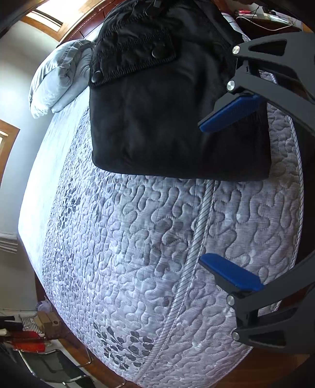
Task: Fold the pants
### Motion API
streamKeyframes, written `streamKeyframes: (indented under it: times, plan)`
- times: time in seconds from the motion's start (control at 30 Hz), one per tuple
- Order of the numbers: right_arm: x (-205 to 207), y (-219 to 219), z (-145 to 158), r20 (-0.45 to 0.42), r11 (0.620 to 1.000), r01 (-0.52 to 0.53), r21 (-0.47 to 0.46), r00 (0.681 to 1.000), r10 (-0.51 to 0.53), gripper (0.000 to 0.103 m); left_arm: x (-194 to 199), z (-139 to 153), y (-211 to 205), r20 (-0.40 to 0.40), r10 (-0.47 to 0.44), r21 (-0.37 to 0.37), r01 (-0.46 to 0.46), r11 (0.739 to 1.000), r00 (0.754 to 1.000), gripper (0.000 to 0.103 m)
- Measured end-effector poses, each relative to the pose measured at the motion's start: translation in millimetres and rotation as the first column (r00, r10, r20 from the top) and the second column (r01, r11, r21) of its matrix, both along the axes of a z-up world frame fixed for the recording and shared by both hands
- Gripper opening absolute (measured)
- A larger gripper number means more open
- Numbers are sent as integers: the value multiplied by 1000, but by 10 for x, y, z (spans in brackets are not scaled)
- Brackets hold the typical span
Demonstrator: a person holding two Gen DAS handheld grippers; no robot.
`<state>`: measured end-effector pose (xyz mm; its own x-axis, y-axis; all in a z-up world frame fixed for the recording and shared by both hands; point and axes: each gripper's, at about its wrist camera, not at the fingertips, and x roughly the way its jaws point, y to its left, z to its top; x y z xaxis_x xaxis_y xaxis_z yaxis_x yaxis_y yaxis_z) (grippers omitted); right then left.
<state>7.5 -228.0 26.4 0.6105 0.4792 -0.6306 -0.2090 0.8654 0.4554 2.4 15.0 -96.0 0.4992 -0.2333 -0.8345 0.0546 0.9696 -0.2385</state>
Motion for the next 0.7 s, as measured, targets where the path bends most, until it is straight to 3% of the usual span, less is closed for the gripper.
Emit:
streamKeyframes:
  times: [0.37,0.7]
  plan:
    - [-81,-466,-6,-30,998,63,23,998,-63,29,-9,-13,-188,-7,-49,3,49,999,999,100]
    - [79,-910,-456,-137,986,135,102,983,-121,29,-14,-14,-378,-10,-103,28,103,994,995,100]
